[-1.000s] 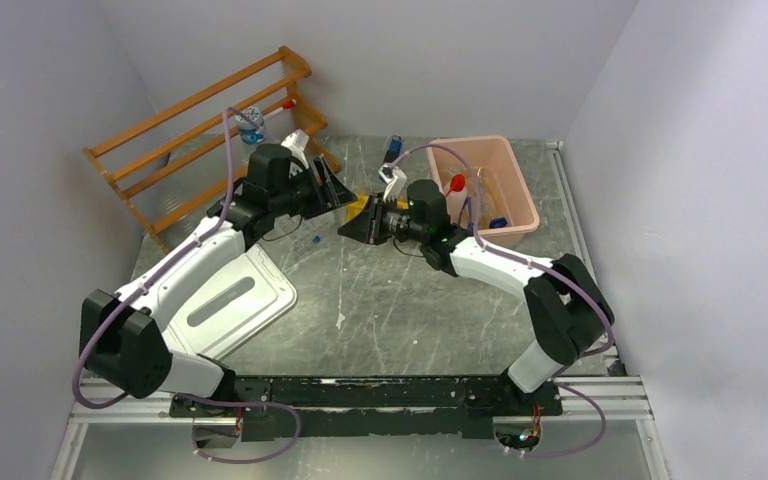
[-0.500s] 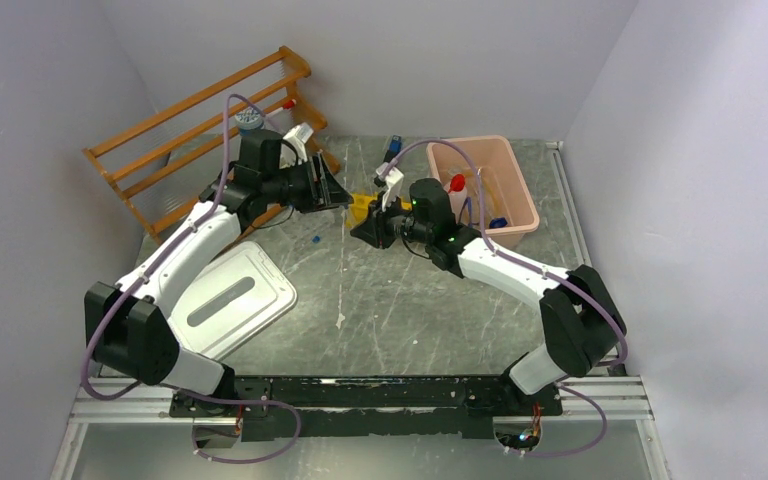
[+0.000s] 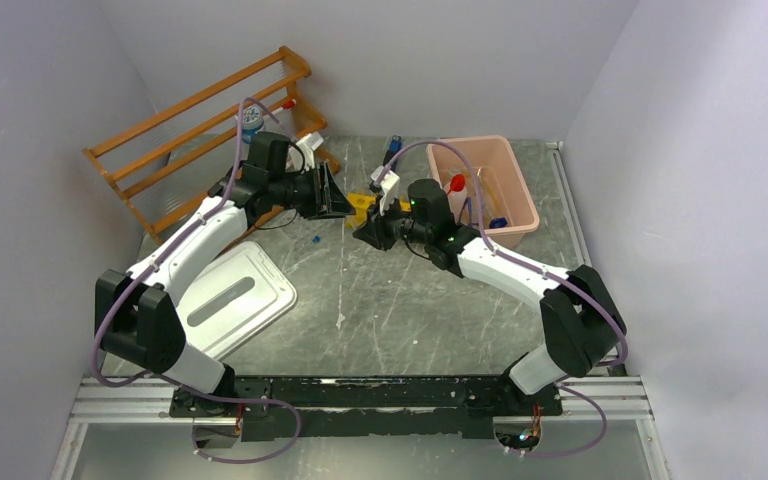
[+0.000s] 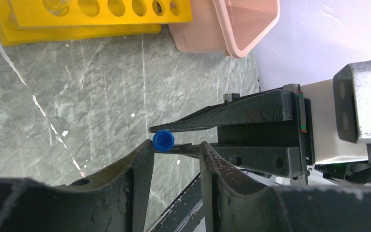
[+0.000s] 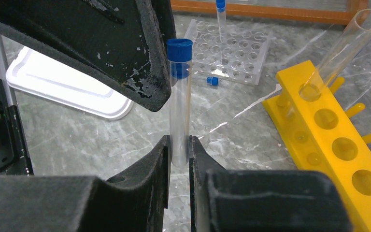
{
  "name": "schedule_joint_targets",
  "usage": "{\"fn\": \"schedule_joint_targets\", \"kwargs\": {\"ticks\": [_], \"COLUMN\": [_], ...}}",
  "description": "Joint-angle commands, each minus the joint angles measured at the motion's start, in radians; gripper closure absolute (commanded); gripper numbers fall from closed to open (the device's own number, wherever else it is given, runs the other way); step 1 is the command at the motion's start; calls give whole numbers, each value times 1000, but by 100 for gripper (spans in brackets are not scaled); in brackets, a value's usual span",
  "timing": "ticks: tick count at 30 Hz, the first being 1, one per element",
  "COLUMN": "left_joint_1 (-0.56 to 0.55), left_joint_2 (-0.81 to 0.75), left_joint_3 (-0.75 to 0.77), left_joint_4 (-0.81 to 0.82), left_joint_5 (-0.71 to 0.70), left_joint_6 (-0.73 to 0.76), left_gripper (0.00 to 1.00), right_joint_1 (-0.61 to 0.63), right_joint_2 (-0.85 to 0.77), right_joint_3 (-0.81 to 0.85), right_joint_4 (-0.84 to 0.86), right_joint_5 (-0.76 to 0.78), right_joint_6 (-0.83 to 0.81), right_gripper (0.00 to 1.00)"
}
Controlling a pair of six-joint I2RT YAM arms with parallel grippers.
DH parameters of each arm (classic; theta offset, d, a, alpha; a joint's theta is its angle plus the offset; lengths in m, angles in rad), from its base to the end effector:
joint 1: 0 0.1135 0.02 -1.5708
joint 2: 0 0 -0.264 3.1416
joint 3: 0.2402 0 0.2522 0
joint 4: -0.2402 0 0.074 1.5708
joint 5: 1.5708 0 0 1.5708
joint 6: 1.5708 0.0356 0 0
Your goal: Organize the chemistry lab equipment
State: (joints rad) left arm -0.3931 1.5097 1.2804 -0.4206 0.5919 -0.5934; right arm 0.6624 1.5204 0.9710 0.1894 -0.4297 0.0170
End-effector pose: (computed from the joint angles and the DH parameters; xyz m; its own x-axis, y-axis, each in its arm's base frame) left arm 0.3051 -0.1480 0.3171 -0.8706 -0.1413 -0.4713 0.2912 0.6241 -0.7251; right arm 0.2641 0.2248 0.2630 -0.2925 -0.2085 -0.9333 -0.8617 0.4807 0.1626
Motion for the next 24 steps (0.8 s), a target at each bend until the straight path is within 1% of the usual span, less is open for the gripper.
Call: {"fn": "schedule_joint_targets", "kwargs": {"ticks": [1, 2, 6, 8, 11, 15, 17, 22, 24], "left_joint_1": [7, 7, 7, 7, 7, 7, 7, 7, 7], "left_joint_2": [3, 3, 7, 12, 20, 30, 32, 32, 31], "left_joint_3": [35, 36, 48, 49, 54, 67, 67, 67, 70], "left_joint_4": [1, 2, -7, -9, -17, -36, -35, -34, -42], "left_joint_5": [1, -6, -20, -17, -17, -33, -35, -37, -34], "left_joint_6": [-13, -13, -4, -1, 11, 27, 27, 31, 42], "left_gripper": [56, 57, 68, 72, 71, 62, 62, 77, 80], "right_joint_1": [6, 6, 9, 9, 11, 14, 14, 15, 16], "right_joint_2": [-28, -28, -29, -29, -28, -24, -22, -16, -13], "right_joint_3": [24, 23, 22, 23, 23, 28, 29, 35, 38], "right_joint_4": [-4, -5, -8, -10, -11, -21, -23, -25, -27], "right_joint_5": [0, 1, 7, 5, 3, 8, 9, 14, 20], "right_joint_6": [-50, -55, -63, -67, -75, -87, -91, -92, -89], "right_gripper": [87, 87, 87, 87, 87, 87, 87, 87, 87]}}
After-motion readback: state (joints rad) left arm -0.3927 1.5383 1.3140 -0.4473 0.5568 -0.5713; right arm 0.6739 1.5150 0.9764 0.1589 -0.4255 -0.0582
